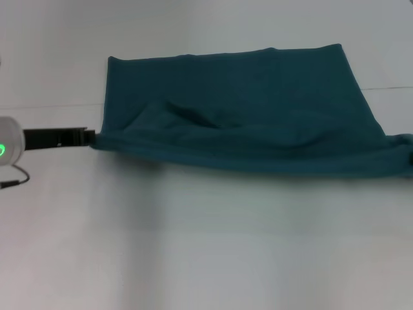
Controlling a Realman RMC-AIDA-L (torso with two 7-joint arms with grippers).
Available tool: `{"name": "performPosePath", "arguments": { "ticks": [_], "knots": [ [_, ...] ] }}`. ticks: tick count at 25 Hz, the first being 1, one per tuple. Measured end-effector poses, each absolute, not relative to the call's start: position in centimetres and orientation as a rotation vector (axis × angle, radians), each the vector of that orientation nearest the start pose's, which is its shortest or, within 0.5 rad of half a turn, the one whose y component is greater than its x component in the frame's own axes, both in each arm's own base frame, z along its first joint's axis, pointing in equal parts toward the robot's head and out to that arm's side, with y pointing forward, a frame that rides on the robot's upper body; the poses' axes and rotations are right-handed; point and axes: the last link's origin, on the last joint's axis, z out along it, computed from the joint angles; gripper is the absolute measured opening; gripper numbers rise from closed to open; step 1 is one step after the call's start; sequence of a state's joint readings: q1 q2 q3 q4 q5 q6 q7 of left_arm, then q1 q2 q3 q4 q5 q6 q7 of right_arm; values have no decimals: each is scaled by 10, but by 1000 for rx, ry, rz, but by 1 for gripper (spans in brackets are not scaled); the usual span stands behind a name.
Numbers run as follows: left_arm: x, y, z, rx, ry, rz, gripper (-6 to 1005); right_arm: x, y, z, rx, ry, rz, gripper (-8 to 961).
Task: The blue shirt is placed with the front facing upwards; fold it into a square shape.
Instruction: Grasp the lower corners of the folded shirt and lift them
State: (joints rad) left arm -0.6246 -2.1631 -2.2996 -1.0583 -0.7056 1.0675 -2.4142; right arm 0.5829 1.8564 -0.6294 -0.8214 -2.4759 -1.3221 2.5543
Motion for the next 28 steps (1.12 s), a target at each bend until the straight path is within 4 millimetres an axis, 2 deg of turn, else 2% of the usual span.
{"name": "performPosePath", "arguments": {
  "ticks": [6,10,12,17,23,28],
  "knots": [
    [-243,398,46,-2104,-1286,-343,32,324,382,139,-1902,1674,265,41],
    [-244,387,57,-2099,-1299,-435,32,308,389,147,-1934,1644,338,42],
    [-246,383,60,-2094,-1309,-463,32,299,400,150,-1944,1603,351,42],
    [-238,389,64,-2100,-1287,-485,32,286,415,163,-1934,1546,369,42],
    [-226,393,74,-2111,-1236,-503,32,269,418,188,-1927,1476,439,42],
    [-224,391,74,-2120,-1244,-513,32,276,406,179,-1953,1524,418,42]
  ]
}}
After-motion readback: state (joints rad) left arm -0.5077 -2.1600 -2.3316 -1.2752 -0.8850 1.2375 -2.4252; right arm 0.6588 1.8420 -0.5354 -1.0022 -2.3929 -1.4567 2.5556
